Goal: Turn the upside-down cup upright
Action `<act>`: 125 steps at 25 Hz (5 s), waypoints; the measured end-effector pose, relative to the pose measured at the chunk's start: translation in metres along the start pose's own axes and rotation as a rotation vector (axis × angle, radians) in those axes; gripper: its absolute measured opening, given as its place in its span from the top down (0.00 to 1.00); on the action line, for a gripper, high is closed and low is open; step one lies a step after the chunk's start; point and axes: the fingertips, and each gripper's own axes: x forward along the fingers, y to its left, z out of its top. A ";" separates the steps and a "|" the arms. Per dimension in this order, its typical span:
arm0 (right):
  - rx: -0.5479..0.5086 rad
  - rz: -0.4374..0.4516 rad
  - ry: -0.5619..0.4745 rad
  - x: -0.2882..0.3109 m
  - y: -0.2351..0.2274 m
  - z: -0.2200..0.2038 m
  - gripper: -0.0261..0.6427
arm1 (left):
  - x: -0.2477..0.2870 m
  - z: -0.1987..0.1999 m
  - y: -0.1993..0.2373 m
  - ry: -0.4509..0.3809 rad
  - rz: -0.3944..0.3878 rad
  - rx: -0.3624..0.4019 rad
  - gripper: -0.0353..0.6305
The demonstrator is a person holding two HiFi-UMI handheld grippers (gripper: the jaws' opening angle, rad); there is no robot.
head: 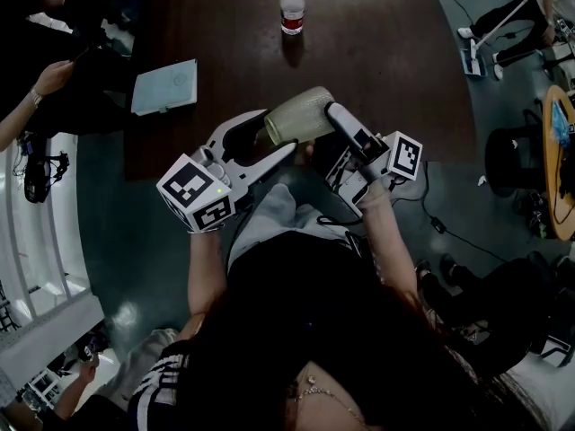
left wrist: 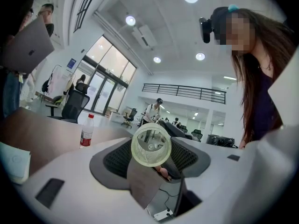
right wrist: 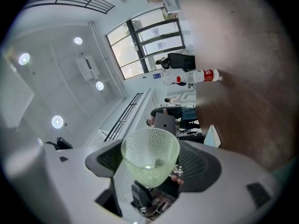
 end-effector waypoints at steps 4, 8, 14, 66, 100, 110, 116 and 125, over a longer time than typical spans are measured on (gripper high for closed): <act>-0.004 0.009 0.005 0.000 0.000 0.000 0.42 | 0.000 0.000 0.000 0.002 0.003 0.006 0.54; -0.003 0.018 0.004 0.001 0.001 0.000 0.42 | 0.000 0.000 0.000 0.002 0.002 0.018 0.54; -0.007 0.022 0.007 0.001 0.001 0.000 0.42 | 0.000 0.001 0.000 0.007 0.003 0.010 0.54; -0.236 -0.265 -0.088 -0.037 -0.038 0.024 0.90 | 0.009 -0.085 0.074 0.488 0.167 0.143 0.54; -0.209 -0.335 -0.079 -0.054 -0.066 0.020 0.93 | 0.032 -0.203 0.079 1.086 0.078 0.484 0.54; -0.197 -0.338 -0.087 -0.056 -0.067 0.020 0.93 | 0.040 -0.214 0.077 1.137 0.032 0.499 0.54; -0.198 -0.338 -0.096 -0.056 -0.066 0.020 0.93 | 0.046 -0.214 0.080 1.120 0.021 0.471 0.54; -0.203 -0.333 -0.080 -0.056 -0.068 0.020 0.93 | 0.048 -0.215 0.084 1.065 0.042 0.453 0.54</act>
